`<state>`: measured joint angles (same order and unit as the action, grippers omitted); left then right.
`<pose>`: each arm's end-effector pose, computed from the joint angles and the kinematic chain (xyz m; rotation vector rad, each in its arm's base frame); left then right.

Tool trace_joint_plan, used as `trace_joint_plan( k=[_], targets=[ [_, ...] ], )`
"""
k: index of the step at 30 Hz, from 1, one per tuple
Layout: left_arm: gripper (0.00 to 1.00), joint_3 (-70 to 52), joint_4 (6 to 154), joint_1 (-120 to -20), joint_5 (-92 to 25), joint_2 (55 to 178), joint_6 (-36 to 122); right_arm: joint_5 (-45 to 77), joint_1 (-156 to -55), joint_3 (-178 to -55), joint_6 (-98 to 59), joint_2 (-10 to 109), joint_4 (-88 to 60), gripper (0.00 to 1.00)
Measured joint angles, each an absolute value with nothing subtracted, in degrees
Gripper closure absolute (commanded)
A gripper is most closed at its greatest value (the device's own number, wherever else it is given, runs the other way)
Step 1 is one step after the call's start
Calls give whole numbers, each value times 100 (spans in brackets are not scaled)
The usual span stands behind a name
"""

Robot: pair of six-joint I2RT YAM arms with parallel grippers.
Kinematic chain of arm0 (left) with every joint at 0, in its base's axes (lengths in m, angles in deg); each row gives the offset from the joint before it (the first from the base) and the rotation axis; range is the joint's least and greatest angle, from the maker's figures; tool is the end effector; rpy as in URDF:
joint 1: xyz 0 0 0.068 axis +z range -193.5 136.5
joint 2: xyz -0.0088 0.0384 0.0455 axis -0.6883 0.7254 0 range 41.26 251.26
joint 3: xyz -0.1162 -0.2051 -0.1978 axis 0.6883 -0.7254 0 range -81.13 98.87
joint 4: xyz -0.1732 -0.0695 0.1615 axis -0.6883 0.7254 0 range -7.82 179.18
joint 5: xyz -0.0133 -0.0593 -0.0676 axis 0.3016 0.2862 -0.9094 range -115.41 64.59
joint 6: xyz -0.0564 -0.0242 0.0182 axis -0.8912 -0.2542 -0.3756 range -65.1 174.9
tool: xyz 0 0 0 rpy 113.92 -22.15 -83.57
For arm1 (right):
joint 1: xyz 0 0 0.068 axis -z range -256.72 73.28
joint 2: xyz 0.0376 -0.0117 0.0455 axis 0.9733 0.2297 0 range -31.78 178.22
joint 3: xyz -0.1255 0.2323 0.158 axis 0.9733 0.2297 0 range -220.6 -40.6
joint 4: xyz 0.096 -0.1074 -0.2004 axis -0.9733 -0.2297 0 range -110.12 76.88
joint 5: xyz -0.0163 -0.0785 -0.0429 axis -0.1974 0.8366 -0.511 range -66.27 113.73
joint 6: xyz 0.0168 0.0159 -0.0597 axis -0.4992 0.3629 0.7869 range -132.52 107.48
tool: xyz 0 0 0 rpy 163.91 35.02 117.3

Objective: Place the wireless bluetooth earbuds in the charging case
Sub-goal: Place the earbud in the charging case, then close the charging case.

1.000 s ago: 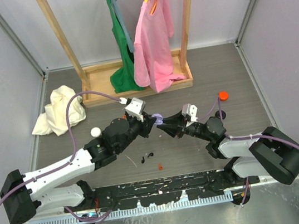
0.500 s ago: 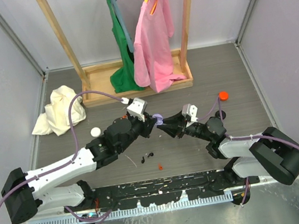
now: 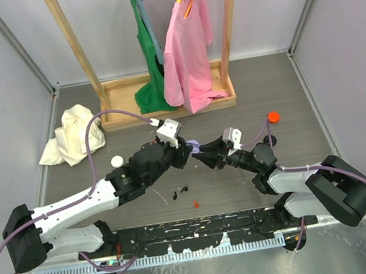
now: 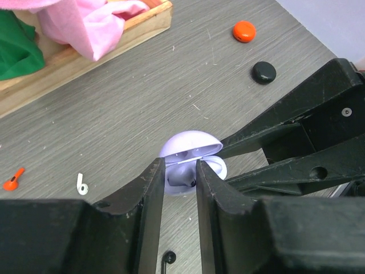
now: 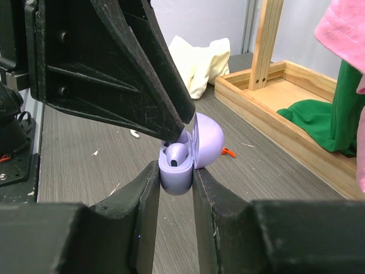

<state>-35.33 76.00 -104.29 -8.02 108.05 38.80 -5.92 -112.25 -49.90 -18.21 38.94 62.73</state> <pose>0.1373 -0.2151 0.3320 0.5037 1.8002 -0.6664 0.1459 0.1344 0.2531 -0.7873 1.1774 0.9407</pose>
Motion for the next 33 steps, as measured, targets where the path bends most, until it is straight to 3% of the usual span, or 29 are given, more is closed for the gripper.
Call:
trace_joint_plan(
  k=[16, 33],
  targets=[
    [34, -3437, 8516, -10322, -898, 10073, 3366, -749, -11225, -4990, -1828, 3898, 6315, 99],
    [28, -3435, 8997, -8137, -4588, 9480, 2385, -2139, -11264, -5799, -1898, 3898, 5607, 99]
  ],
)
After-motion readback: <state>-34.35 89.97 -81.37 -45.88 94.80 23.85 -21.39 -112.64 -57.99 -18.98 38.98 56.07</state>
